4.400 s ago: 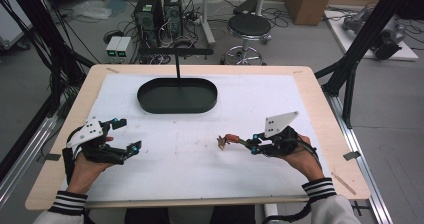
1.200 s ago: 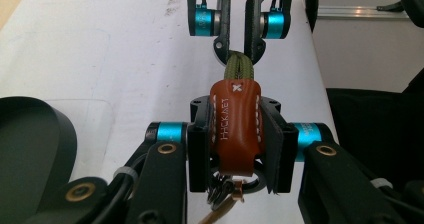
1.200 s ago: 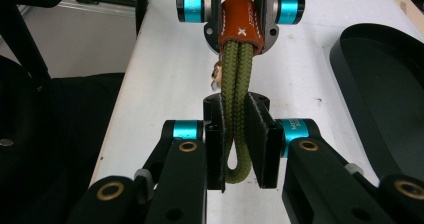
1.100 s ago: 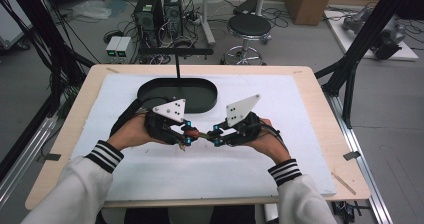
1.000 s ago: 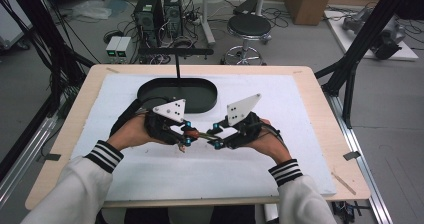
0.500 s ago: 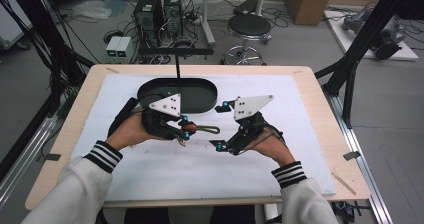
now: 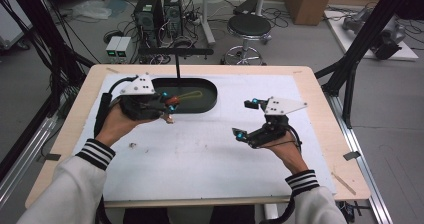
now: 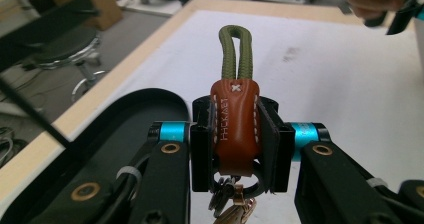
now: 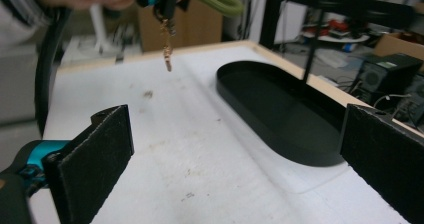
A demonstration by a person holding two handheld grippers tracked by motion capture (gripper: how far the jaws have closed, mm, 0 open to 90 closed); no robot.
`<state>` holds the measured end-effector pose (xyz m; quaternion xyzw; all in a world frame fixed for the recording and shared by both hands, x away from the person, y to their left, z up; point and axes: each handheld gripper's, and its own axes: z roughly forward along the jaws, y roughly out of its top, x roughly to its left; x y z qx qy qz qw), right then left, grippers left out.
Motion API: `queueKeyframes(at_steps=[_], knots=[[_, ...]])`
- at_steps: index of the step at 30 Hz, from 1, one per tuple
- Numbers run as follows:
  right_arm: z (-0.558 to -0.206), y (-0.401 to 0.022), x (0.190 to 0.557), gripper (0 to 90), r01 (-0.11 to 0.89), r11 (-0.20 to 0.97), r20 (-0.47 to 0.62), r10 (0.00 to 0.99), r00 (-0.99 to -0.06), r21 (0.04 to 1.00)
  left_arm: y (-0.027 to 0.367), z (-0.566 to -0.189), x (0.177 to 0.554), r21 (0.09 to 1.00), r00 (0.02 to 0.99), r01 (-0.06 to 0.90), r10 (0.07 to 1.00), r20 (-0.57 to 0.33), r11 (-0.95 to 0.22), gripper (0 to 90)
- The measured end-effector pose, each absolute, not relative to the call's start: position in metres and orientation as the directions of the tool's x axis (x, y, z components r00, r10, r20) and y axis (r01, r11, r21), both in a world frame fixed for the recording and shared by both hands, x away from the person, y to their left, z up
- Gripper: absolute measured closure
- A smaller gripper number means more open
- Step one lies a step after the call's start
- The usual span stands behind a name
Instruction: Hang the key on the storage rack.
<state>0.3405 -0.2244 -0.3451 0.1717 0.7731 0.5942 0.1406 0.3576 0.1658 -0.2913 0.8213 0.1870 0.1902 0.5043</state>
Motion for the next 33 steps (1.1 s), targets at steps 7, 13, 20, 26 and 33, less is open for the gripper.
queueKeyframes(at_steps=[7,13,20,26,33], knots=[[-0.359,-0.253,0.334,0.3,0.102,0.204,-0.026,0.544,-0.839,0.974,0.197,-0.287,0.369,0.931,0.760,0.153,0.642,0.102,-0.330,70.9],[-0.378,-0.269,0.328,0.3,0.128,0.181,-0.007,0.601,-0.799,0.975,0.220,-0.287,0.379,0.950,0.664,0.175,0.743,0.079,-0.257,70.9],[-0.398,-0.284,0.323,0.3,0.137,0.144,0.007,0.664,-0.747,0.980,0.235,-0.288,0.388,0.959,0.575,0.172,0.814,0.088,-0.226,70.9],[-0.409,-0.289,0.318,0.3,0.120,0.143,-0.011,0.683,-0.730,0.982,0.242,-0.285,0.393,0.955,0.536,0.180,0.837,0.108,-0.238,70.9],[-0.417,-0.290,0.315,0.3,0.098,0.132,-0.028,0.719,-0.695,0.986,0.247,-0.282,0.401,0.955,0.510,0.181,0.853,0.113,-0.235,70.9]])
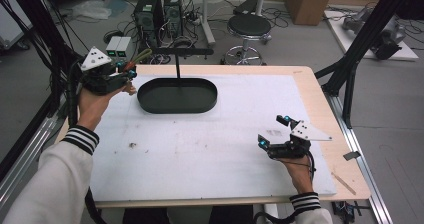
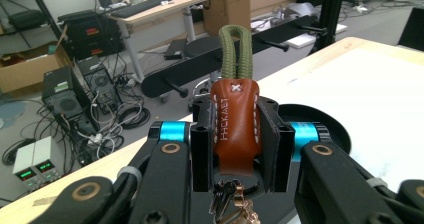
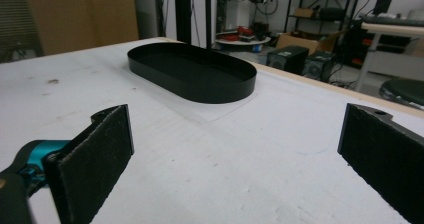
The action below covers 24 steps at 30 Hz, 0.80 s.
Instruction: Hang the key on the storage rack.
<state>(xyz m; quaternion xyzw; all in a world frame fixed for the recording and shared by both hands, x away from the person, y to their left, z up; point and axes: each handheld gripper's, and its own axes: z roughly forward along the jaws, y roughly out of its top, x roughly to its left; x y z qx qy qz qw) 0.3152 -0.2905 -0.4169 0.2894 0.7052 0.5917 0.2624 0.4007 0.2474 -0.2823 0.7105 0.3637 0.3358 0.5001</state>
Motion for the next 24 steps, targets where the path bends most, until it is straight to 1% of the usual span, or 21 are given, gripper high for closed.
queueKeyframes(at_steps=[3,8,11,16,22,24], knots=[[-0.420,-0.291,0.312,0.3,0.066,0.101,-0.030,0.733,-0.680,0.993,0.249,-0.285,0.406,0.959,0.500,0.182,0.861,0.099,-0.216,71.0],[-0.432,-0.296,0.306,0.3,0.045,0.048,-0.008,0.765,-0.644,0.998,0.249,-0.291,0.416,0.959,0.482,0.193,0.871,0.091,-0.207,71.0],[-0.436,-0.297,0.303,0.3,0.033,0.053,-0.020,0.773,-0.634,0.998,0.248,-0.295,0.421,0.959,0.479,0.208,0.875,0.070,-0.190,70.9],[-0.442,-0.301,0.298,0.3,-0.002,0.026,-0.022,0.780,-0.625,1.000,0.249,-0.301,0.429,0.960,0.463,0.213,0.884,0.065,-0.182,70.9],[-0.451,-0.301,0.296,0.3,0.025,0.016,0.003,0.792,-0.611,1.000,0.248,-0.308,0.437,0.956,0.440,0.225,0.895,0.073,-0.188,71.0],[-0.452,-0.302,0.295,0.3,0.008,0.017,-0.009,0.798,-0.603,1.000,0.249,-0.309,0.439,0.957,0.437,0.228,0.897,0.066,-0.182,71.0]])
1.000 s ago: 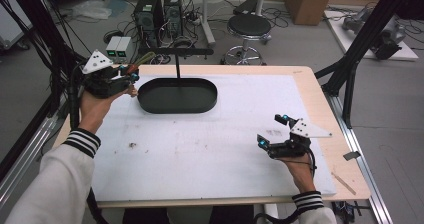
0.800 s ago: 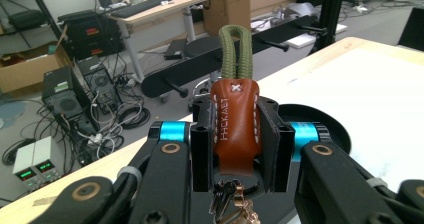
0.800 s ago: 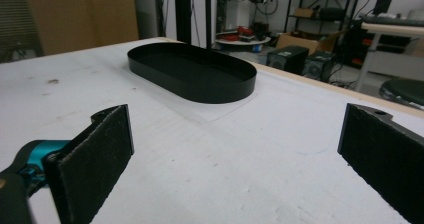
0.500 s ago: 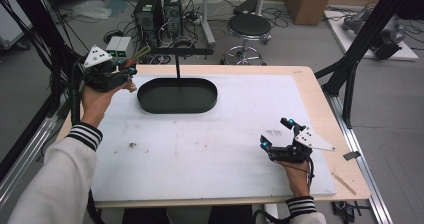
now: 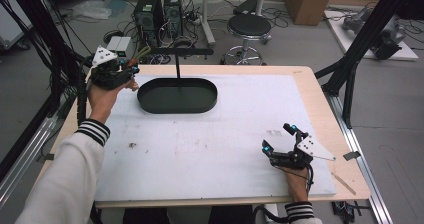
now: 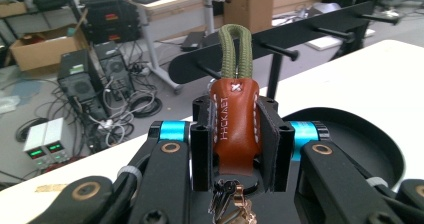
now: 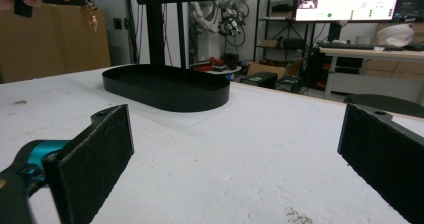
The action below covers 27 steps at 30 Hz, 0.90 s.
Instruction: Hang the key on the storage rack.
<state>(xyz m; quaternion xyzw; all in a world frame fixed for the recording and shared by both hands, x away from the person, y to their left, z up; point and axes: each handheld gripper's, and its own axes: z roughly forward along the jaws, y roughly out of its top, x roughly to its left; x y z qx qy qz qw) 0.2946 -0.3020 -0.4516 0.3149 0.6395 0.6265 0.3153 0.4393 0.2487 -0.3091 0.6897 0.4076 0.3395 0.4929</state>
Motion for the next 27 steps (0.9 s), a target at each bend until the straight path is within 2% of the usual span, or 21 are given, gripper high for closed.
queueKeyframes(at_steps=[27], knots=[[-0.453,-0.305,0.294,0.3,0.010,-0.013,0.016,0.805,-0.593,1.000,0.245,-0.332,0.448,0.930,0.406,0.307,0.911,0.065,-0.203,70.9]])
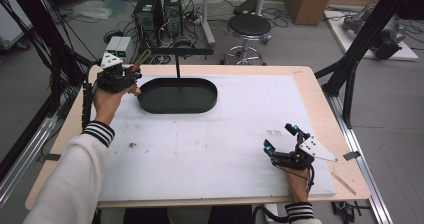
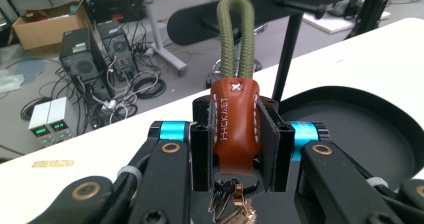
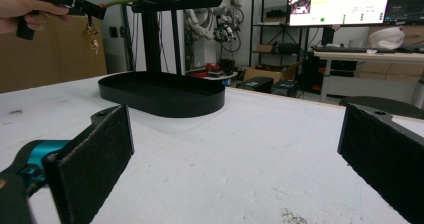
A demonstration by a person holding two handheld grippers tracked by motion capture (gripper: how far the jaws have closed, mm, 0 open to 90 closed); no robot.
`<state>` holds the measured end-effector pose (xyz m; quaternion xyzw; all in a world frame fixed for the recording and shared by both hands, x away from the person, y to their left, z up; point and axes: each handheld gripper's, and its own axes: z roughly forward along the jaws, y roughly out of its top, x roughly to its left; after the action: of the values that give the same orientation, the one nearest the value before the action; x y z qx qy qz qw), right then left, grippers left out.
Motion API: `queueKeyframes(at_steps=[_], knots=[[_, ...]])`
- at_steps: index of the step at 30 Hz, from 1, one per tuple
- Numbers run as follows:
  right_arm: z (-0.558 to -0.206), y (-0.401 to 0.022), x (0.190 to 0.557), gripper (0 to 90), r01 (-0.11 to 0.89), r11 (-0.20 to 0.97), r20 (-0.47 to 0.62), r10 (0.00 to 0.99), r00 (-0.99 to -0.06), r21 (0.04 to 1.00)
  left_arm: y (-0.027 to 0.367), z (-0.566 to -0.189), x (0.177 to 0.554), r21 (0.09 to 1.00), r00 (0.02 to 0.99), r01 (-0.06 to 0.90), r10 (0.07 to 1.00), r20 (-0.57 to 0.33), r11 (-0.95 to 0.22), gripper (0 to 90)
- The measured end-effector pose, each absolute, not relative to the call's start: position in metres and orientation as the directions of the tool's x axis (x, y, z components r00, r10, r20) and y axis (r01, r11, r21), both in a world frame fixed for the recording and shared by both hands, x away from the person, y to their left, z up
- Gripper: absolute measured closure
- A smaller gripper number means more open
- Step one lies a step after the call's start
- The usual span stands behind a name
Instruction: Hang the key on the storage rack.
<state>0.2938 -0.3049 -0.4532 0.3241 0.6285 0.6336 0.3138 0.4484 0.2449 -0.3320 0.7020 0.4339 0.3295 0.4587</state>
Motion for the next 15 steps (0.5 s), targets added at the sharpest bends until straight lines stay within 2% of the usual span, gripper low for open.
queueKeyframes(at_steps=[15], knots=[[-0.453,-0.305,0.293,0.3,0.010,-0.018,0.020,0.805,-0.593,1.000,0.244,-0.349,0.465,0.919,0.365,0.340,0.929,0.065,-0.198,71.0]])
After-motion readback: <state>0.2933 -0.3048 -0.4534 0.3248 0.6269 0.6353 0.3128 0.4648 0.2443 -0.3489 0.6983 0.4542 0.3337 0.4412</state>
